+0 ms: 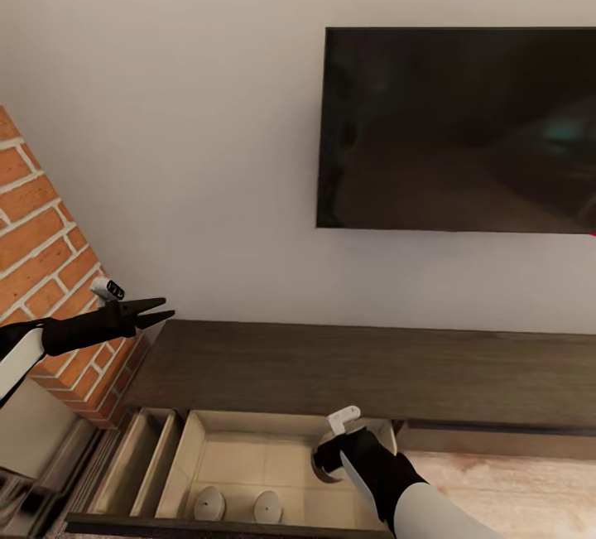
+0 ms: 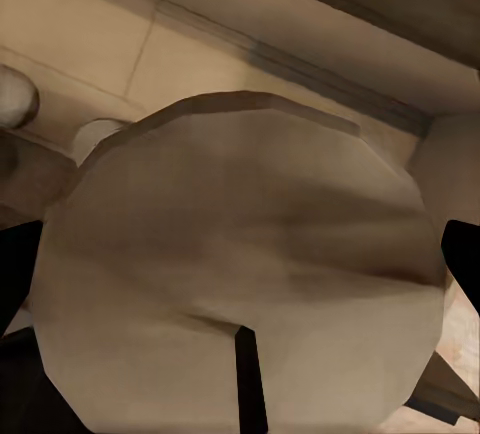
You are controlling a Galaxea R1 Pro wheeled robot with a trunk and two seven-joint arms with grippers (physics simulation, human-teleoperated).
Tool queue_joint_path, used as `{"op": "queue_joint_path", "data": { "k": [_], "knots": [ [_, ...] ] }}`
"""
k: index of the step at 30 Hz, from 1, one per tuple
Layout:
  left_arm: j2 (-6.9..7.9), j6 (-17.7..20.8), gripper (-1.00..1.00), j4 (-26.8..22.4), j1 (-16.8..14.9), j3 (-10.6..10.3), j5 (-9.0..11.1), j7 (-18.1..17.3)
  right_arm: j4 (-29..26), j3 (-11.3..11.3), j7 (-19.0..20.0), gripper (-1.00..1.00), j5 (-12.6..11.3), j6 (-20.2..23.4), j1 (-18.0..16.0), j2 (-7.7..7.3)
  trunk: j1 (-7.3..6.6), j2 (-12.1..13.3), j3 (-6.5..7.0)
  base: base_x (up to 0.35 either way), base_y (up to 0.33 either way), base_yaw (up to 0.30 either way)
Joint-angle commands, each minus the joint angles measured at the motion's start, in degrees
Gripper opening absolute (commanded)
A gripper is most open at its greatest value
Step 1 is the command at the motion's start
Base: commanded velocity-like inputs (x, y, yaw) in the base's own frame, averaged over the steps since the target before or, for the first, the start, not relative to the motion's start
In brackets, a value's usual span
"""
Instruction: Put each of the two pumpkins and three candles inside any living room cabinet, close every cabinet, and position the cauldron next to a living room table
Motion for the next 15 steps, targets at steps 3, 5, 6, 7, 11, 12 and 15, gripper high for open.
{"op": "queue_joint_path", "data": {
  "k": [3,5,6,7,11,12,15],
  "knots": [
    [-0.04,0.0,1.0,-0.03,0.0,0.0,0.0,0.0,1.23,0.0,-1.36,-1.0,-0.01,-1.99,-0.01,0.01,0.0,-0.01,-0.27,0.0,0.0,0.081],
    [-0.05,0.01,1.0,-0.05,0.0,0.0,0.0,0.0,1.99,0.0,-2.97,-1.0,0.03,-3.57,-0.01,0.01,0.0,-0.01,-0.45,0.0,0.0,0.078],
    [-0.03,0.04,1.0,-0.06,0.0,0.0,0.0,0.0,2.61,0.0,-3.95,-1.0,0.06,-4.41,-0.01,0.01,0.0,-0.01,-0.55,0.0,0.0,0.075],
    [-0.04,0.03,1.0,-0.06,0.0,0.0,0.0,0.0,2.94,0.0,-4.33,-1.0,0.06,-4.76,-0.01,0.01,0.0,-0.01,-0.64,0.0,0.0,0.074],
    [0.0,0.07,1.0,-0.13,0.0,0.0,0.08,0.0,3.47,0.0,-4.95,-1.0,0.11,-5.4,0.02,0.01,0.0,-0.01,-1.0,0.013,0.0,0.039],
    [0.01,0.07,1.0,-0.13,0.0,0.0,0.08,0.0,3.48,0.0,-4.96,-1.0,0.12,-5.41,0.01,0.01,0.0,-0.01,-1.09,0.073,0.01,0.004],
    [-0.01,0.08,1.0,-0.18,0.0,0.0,0.09,0.0,3.46,0.0,-5.01,-1.0,0.15,-5.53,0.03,0.01,0.0,-0.01,-1.34,0.185,0.107,-0.1]
  ]
}}
